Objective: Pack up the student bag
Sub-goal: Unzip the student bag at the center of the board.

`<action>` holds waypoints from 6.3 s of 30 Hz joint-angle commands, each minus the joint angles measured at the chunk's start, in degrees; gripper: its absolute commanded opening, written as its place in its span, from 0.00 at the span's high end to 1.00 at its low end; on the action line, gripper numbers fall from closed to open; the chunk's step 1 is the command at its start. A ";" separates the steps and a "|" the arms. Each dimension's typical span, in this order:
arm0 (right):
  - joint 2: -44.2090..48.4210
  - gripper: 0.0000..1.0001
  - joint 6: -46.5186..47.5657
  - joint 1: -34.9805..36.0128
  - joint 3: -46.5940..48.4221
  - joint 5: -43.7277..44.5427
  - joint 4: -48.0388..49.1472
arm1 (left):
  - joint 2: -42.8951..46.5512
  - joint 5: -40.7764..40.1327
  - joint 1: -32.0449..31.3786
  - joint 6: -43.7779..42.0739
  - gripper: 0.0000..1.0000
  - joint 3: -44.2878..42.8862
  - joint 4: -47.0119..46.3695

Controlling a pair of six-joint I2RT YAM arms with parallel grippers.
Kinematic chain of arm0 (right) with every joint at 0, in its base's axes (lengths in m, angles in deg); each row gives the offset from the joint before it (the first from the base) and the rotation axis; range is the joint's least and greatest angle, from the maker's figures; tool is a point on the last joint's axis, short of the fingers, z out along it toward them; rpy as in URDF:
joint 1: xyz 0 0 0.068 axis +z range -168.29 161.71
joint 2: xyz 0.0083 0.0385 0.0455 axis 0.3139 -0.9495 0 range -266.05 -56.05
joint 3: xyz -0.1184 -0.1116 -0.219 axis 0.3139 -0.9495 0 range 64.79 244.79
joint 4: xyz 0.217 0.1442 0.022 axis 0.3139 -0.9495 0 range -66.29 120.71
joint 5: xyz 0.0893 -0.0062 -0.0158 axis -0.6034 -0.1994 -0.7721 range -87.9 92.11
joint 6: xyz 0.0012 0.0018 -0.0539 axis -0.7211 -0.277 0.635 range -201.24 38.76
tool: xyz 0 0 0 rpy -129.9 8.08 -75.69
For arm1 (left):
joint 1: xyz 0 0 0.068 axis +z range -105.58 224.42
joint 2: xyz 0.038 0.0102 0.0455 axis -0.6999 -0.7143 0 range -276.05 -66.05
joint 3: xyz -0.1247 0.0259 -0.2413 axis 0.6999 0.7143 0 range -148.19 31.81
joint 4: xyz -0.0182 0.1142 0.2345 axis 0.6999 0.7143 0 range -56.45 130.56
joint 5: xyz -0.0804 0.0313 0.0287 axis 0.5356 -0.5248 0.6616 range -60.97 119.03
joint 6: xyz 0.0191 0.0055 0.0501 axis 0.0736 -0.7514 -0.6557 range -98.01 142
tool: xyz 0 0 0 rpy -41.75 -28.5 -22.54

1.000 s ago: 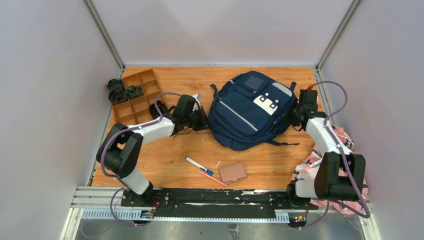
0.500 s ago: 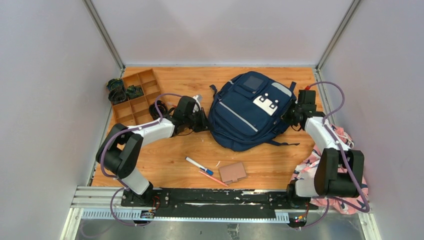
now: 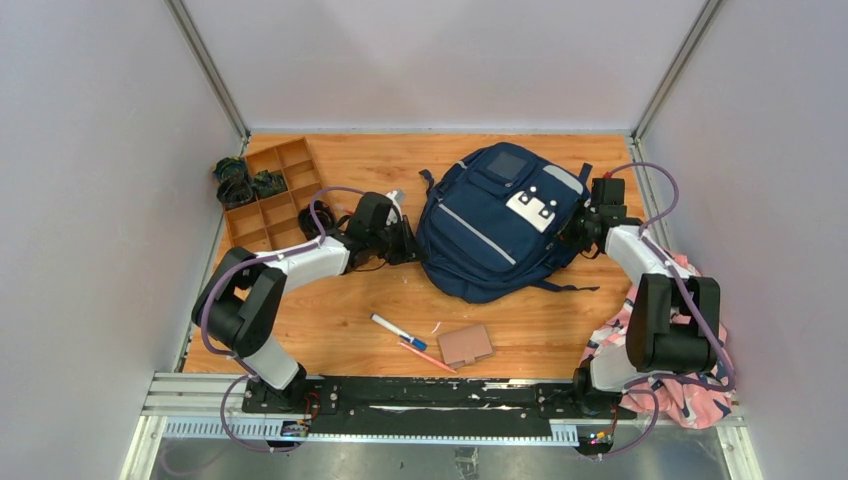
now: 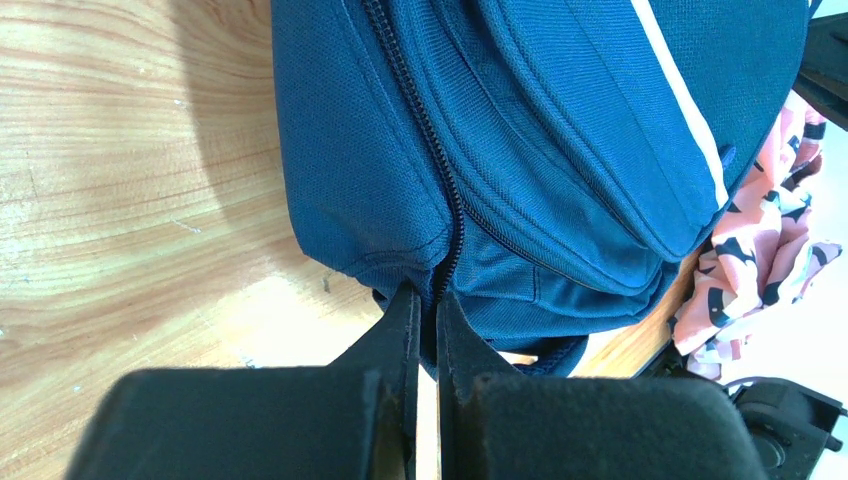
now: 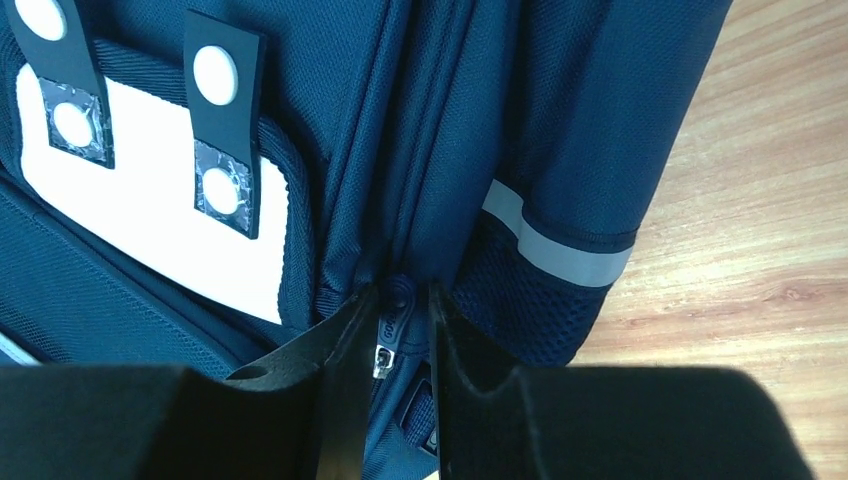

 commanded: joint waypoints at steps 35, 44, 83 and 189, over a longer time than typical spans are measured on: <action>13.19 0.77 4.21 12.34 -10.82 3.81 -2.90 | 0.71 0.92 -1.91 4.98 1.00 0.87 -3.34; 13.06 0.78 6.40 12.34 -8.35 6.77 -4.06 | 0.15 0.85 -2.17 4.96 1.00 0.79 -3.34; 14.74 0.42 10.82 3.93 -9.31 -1.69 1.29 | -0.79 0.88 -2.37 4.22 1.00 0.08 -3.33; 21.65 1.00 8.11 15.67 -18.10 7.93 4.36 | -13.14 7.27 5.47 -5.82 1.00 -19.46 9.54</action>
